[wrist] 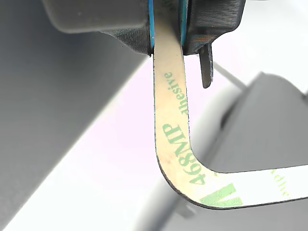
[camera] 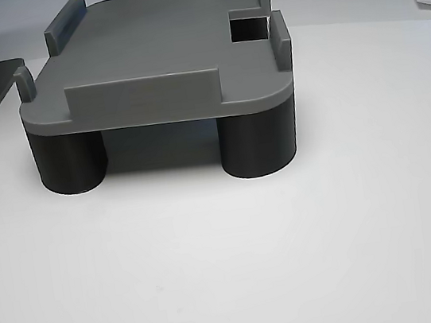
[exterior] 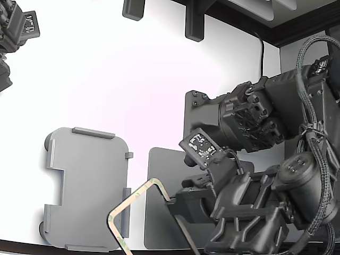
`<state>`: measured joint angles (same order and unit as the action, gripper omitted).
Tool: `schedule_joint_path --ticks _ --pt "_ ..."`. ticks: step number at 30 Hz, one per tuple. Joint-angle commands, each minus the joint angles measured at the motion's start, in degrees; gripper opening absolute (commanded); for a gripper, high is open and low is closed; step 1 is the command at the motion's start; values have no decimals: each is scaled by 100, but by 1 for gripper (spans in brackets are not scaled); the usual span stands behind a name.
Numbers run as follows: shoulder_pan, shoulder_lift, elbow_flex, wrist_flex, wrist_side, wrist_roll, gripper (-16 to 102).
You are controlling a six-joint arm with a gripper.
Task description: Move top rectangular frame to the holder.
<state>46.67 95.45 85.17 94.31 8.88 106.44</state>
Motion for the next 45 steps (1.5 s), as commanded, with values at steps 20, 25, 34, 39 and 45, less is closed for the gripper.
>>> schedule_joint_path --ticks 20,25,34,39,45 --pt "-1283 -1266 -905 62 272 1828 -10" --pt "-1459 -1310 -932 62 272 1767 -10" --pt "-1485 -1512 -1143 53 264 2048 -10" --pt "-1485 -1547 -1143 53 220 2180 -10" --pt "-1485 -1644 -1099 53 123 2197 -10"
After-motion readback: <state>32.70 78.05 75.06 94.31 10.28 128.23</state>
